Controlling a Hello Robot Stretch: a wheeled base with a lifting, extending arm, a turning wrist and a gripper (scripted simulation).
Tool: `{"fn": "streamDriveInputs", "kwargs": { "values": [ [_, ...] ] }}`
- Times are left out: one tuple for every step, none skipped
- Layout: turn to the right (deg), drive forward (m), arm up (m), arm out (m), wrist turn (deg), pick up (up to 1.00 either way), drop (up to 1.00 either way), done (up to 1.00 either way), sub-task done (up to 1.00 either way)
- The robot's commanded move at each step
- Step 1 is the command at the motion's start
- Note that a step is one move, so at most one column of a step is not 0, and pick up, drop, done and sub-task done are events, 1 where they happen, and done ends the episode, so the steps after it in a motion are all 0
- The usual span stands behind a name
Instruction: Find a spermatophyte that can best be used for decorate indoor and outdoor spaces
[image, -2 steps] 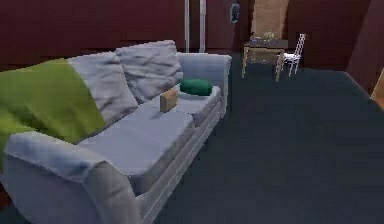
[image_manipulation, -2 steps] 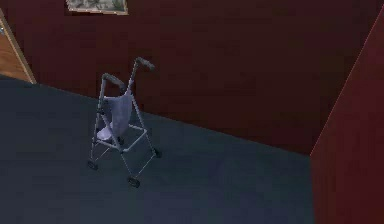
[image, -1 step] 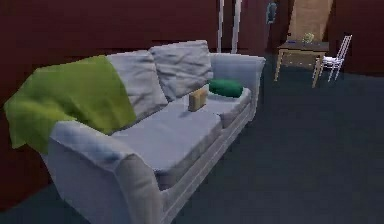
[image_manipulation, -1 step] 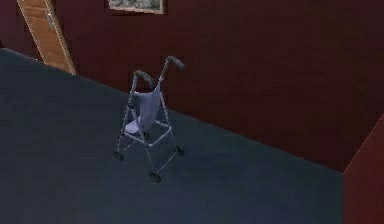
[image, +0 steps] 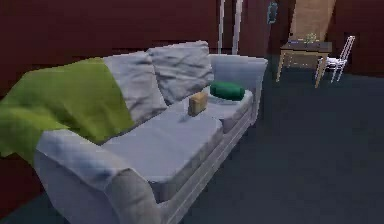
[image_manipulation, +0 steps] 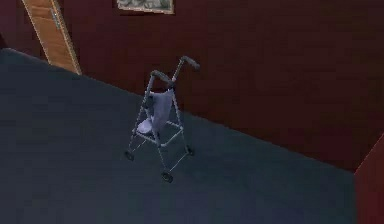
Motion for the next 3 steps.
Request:
{"fn": "streamDriveInputs", "kwargs": {
  "values": [
    [27.0,0.0,0.0,0.0,0.0,0.0,0.0,0.0,0.0],
    [0.0,1.0,0.0,0.0,0.0,0.0,0.0,0.0,0.0],
    [0.0,1.0,0.0,0.0,0.0,0.0,0.0,0.0,0.0]
  ]
}}
